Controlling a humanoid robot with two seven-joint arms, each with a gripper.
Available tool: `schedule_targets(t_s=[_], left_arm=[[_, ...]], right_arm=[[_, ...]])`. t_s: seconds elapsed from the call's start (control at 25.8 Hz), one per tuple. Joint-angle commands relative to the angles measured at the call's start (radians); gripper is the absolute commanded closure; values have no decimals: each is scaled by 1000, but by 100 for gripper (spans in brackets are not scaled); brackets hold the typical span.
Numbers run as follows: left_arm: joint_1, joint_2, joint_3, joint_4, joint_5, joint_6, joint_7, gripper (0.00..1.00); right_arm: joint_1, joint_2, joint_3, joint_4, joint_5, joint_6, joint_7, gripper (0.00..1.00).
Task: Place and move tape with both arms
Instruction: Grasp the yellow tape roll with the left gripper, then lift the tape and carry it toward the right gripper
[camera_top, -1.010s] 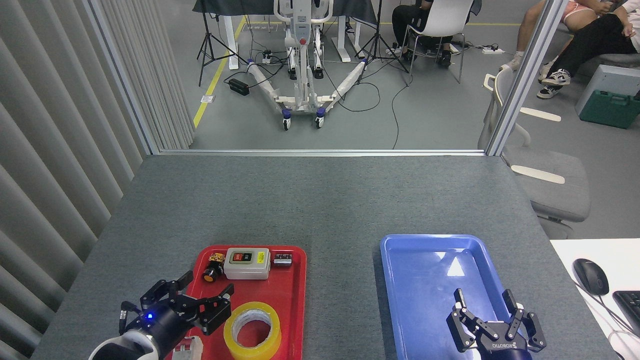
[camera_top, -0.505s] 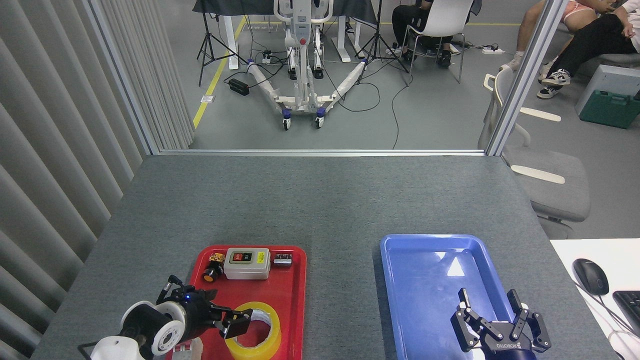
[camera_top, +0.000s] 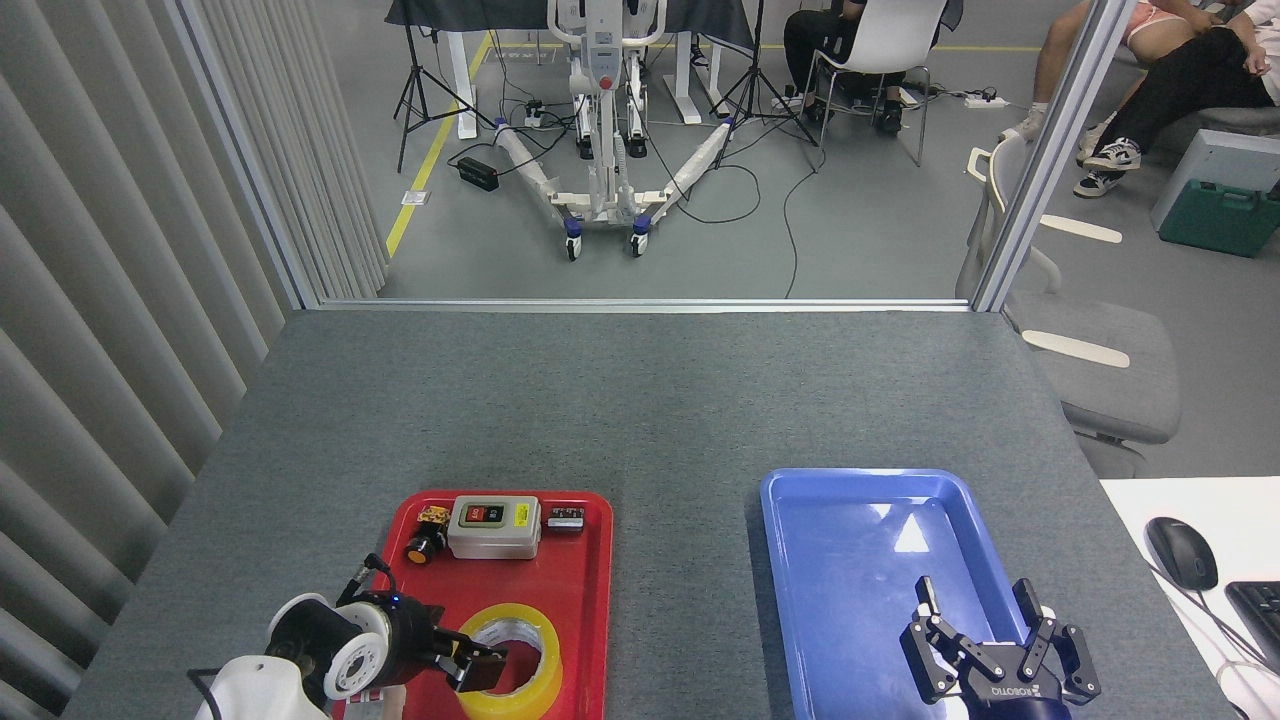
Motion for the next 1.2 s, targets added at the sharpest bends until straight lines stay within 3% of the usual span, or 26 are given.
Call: schedule_targets(t_s=[0.0, 0.16, 0.27, 0.39, 0.5, 0.66, 0.78, 0.89, 0.97, 1.17], left_arm=[[-14, -1, -3, 26, -1, 4, -22, 27], [-15, -7, -3, 49, -1, 4, -46, 58], [-15, -8, -12, 48, 10, -4, -51, 100], [-26, -10, -16, 60, 36, -30, -48, 100], [-48, -14, -4, 83, 131, -146, -31, 100], [-71, -51, 103, 100, 518, -215, 11, 100], [-63, -97, 108, 128, 800, -249, 27, 100], [-43, -140, 90, 178, 848, -335, 73, 100], [-41, -160, 59, 224, 846, -358, 98, 100], [-41, -223, 48, 252, 846, -358, 101, 100]], right_arm=[[0, 0, 1, 6, 0, 1, -1, 0], [0, -2, 1, 7, 0, 1, -1, 0], [0, -2, 3, 7, 0, 5, -1, 0], [0, -2, 5, 7, 0, 5, -1, 1], [0, -2, 5, 7, 0, 3, -1, 1], [0, -3, 5, 7, 0, 1, -1, 1], [0, -5, 5, 7, 0, -3, -2, 1], [0, -11, 8, 3, 0, -32, -10, 1], [0, -25, 20, 0, 2, -130, -39, 1], [37, -69, 11, -17, 2, -620, -146, 1]])
